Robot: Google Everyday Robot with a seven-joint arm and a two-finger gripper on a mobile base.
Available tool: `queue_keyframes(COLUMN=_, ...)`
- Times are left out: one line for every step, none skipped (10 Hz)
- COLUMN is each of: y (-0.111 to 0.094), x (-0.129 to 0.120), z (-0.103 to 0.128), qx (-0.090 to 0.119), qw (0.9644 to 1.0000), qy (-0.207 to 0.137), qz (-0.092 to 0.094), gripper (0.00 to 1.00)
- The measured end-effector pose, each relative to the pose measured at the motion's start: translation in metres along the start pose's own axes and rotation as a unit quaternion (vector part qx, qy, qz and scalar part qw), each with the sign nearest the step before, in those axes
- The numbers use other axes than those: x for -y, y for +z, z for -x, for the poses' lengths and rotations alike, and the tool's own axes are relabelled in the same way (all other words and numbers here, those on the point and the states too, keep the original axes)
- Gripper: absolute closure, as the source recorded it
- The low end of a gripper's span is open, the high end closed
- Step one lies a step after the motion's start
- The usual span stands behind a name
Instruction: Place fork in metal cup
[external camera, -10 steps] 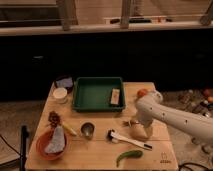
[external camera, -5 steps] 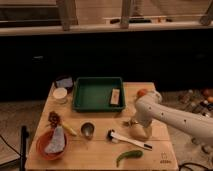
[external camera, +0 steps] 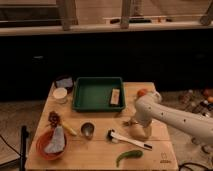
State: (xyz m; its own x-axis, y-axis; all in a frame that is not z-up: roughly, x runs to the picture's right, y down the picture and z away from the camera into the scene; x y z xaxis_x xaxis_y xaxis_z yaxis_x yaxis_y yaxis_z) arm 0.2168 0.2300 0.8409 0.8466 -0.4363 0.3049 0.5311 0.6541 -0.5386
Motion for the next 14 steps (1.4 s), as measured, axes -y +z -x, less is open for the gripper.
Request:
queue_keyframes(y=0.001, x=-0.001, z=0.0, qx=0.0, qw=1.0, qy=0.003, qz=0.0, gripper=0.2)
queue_keyframes(y=0.001, x=-0.002, z=-0.002, qx=0.0, qw=1.0, qy=0.007, qz=0.0, gripper=0.2)
queue_keyframes(y=0.004, x=-0.003, z=-0.004, qx=0.001, qw=0.9999, qy=0.011, qz=0.001, gripper=0.2)
queue_keyframes(y=0.006, x=-0.002, z=-0.005, qx=0.002, qw=0.9999, qy=0.015, qz=0.002, gripper=0.2)
queue_keyframes(y=0.008, x=-0.001, z=-0.006, qx=0.003, qw=0.9998, qy=0.019, qz=0.002, gripper=0.2)
queue_keyframes(y=0.01, x=-0.001, z=-0.008, qx=0.005, qw=0.9997, qy=0.022, qz=0.003, gripper=0.23)
queue_keyframes(y=0.012, x=-0.002, z=-0.009, qx=0.007, qw=0.9996, qy=0.026, qz=0.005, gripper=0.34)
queue_keyframes(y=0.013, x=-0.002, z=-0.01, qx=0.008, qw=0.9996, qy=0.027, qz=0.006, gripper=0.43)
queue_keyframes(y=0.014, x=-0.001, z=-0.01, qx=0.007, qw=0.9996, qy=0.026, qz=0.006, gripper=0.51)
queue_keyframes(y=0.013, x=0.0, z=-0.01, qx=0.007, qw=0.9996, qy=0.026, qz=0.005, gripper=0.61)
queue_keyframes(y=0.009, x=0.003, z=-0.01, qx=0.005, qw=0.9997, qy=0.024, qz=0.002, gripper=0.72)
queue_keyframes(y=0.006, x=0.005, z=-0.01, qx=0.006, qw=0.9997, qy=0.024, qz=0.0, gripper=0.81)
queue_keyframes(y=0.004, x=0.004, z=-0.009, qx=0.007, qw=0.9997, qy=0.024, qz=0.001, gripper=0.92)
queue_keyframes(y=0.003, x=0.001, z=-0.008, qx=0.008, qw=0.9997, qy=0.023, qz=0.005, gripper=0.98)
